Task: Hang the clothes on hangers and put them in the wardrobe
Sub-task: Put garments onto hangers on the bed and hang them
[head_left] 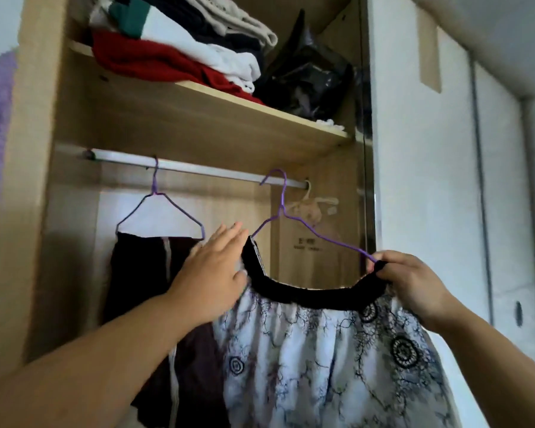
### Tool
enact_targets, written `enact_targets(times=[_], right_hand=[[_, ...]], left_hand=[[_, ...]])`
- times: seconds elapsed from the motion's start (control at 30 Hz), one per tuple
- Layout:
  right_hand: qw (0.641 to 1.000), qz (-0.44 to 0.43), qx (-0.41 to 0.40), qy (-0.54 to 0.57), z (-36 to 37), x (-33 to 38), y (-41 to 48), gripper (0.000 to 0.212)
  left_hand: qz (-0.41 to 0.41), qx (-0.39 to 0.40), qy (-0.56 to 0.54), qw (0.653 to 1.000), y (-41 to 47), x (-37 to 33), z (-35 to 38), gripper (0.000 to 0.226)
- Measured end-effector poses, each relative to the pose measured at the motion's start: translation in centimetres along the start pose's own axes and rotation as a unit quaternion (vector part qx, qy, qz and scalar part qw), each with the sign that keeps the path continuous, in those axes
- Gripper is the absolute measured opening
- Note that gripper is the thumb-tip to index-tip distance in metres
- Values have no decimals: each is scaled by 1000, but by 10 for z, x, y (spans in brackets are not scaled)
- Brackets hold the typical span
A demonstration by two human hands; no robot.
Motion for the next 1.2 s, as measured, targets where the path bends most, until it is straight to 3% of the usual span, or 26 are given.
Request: enact_targets(times=[0.13, 0.27, 0.4, 0.53, 0.67, 0.8, 0.93, 1.07, 1.2], right_hand=[[998, 32, -15, -43, -35, -4, -59, 20], [979, 96, -87, -160, -68, -25, -116, 20], [924, 174, -111, -321, -79, -45, -172, 52], [853, 271, -133, -427, -52, -61, -243, 39], [836, 346, -220, -364, -15, -70, -327, 36], [826, 367, -338, -260, 25, -59, -415, 15], [758, 393, -434, -287, 68, -33, -497, 28], [714, 419, -498, -257, 114, -10, -575, 24], [656, 454, -553, -241, 150, 10, -661, 23]], left_hand=[[-66, 67, -99, 991, 3, -6, 75, 64], [-58, 79, -272, 957, -11, -38, 126, 21], [-13, 65, -419, 906, -28, -89, 151, 24], [56, 89, -526, 844, -59, -147, 174, 20], [142, 104, -569, 803, -101, -184, 185, 21], [201, 126, -562, 793, -143, -204, 184, 29], [284, 123, -551, 775, -193, -229, 158, 15], [354, 179, -536, 745, -236, -244, 139, 16], [425, 232, -546, 684, -292, -285, 111, 9]])
Point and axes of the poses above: each hand's wrist, its own y-axis towards the middle knuckle, its own z-axis out of the palm, x = y × z, the point moved 8 cm from there along y, towards the middle knuckle, and after that the axes turned 14 degrees about z, right-handed, at the moved point
